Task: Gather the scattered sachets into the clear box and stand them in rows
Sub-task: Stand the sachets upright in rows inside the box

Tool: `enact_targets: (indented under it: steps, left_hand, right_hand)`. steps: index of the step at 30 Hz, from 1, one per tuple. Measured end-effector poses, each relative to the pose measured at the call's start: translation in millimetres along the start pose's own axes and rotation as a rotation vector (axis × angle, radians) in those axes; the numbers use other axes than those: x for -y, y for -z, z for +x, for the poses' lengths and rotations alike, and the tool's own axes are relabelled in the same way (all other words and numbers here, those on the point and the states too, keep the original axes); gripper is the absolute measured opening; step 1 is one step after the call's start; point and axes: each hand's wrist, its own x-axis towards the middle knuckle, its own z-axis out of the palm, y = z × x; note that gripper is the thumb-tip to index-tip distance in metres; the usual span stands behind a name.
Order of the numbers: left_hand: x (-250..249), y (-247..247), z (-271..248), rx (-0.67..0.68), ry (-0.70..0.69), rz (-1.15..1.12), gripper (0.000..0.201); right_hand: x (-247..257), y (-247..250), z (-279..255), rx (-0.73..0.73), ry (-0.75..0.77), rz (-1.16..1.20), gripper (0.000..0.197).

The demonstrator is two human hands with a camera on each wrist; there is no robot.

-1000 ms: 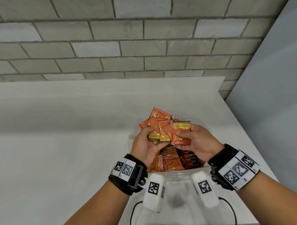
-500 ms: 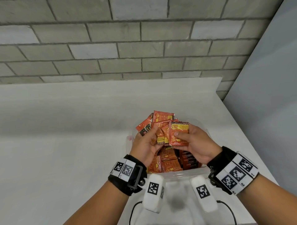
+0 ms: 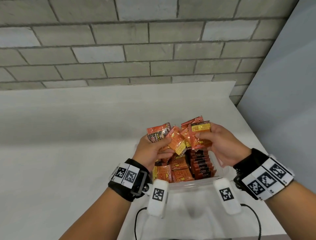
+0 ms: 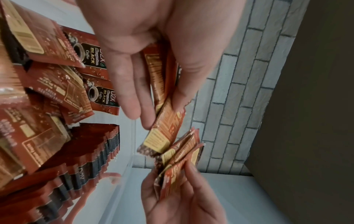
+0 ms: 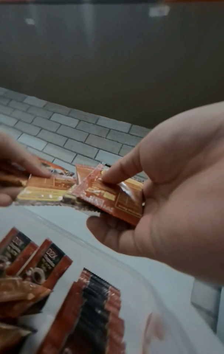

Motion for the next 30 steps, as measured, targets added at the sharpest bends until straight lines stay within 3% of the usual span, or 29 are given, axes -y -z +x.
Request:
enact_targets:
  steps: [6,9,11,14,18,23,30]
  left_hand:
    - [4,-8,-2,0.06,0.078,-0.02,0.027]
    - [4,-8,-1,0.04,0.135,-0.222,0.027]
    - [4,-6,1,0.026,0.1,-0.272,0.024]
    - [7,-7,3,0.014,0.037,-0.229,0.019]
    - [9,-12,4,0.088,-0.027,-0.132,0.026]
    - [13,-11,6,0.09,-0.072,-0.068,0.038]
    - [8,-8,8,0.102,-0.088,-0.026,0.026]
  right_hand:
    - [-4,-3,2,0.066,-0.036,-0.154,0.021]
    - [-7,2,3,0.06,-0.058,-0.064,0.025]
    - [-10,6,4,0.057,-0.079,0.079,0.032]
    - [-13,6,5,0.044,-0.113,0.317,0.044]
    - [-17,-2,8,0.012,-0.134,0.45,0.042]
    - [-20,-11,10,0.005,-0.15,0.395,0.038]
    - [-11,-11,10,0.036,-0.097,0.298,0.028]
